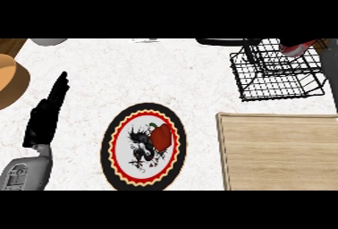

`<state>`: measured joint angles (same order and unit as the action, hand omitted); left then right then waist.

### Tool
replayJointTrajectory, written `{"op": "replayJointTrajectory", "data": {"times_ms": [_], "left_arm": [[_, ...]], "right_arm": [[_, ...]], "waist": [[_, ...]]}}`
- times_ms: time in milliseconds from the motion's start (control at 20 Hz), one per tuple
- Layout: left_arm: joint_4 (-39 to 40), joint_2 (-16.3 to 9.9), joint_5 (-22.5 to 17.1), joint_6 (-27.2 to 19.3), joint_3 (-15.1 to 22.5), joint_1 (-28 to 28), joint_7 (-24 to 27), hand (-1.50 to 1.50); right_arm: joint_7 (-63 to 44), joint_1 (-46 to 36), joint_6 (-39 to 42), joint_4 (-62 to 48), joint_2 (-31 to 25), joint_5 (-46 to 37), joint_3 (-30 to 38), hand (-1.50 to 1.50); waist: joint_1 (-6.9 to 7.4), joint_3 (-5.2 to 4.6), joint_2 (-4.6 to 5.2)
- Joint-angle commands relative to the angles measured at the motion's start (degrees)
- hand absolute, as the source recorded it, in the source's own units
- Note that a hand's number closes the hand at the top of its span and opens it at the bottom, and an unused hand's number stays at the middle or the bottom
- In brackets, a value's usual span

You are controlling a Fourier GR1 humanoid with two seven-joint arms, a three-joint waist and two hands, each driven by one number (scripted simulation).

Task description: Pick the can from the tray and place it in the tiered basket

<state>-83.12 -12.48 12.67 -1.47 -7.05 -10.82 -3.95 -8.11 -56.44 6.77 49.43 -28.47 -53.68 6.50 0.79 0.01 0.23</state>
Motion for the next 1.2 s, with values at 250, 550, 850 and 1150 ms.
{"op": "replayJointTrajectory", "data": {"times_ms": [250, 550, 850, 1150], "left_arm": [[0.3, 1.3, 1.4, -1.0, 0.8, 2.1, 1.5, 0.0], [-2.3, -0.4, 0.6, -0.2, -0.8, 1.8, -0.4, 0.0], [-2.5, 0.8, 0.2, 0.7, 0.4, 4.4, 1.8, 0.0], [-1.5, -0.5, 0.2, 0.5, -1.3, 1.5, 0.1, 0.0]], "right_arm": [[-1.6, 2.3, 2.9, -2.4, 1.8, 7.2, 6.4, -1.5], [2.9, 3.2, -3.4, -1.0, 1.5, 12.7, 12.2, -1.5], [4.3, 2.5, -4.9, 0.7, -3.5, 16.1, 16.5, -1.5], [-5.0, 3.0, 2.0, 2.4, -9.3, 21.1, 21.8, -1.5]], "waist": [[-0.62, -0.02, -0.2], [-0.68, 0.0, -0.32], [-0.66, 0.0, -0.28], [-0.96, -0.01, -0.34]]}}
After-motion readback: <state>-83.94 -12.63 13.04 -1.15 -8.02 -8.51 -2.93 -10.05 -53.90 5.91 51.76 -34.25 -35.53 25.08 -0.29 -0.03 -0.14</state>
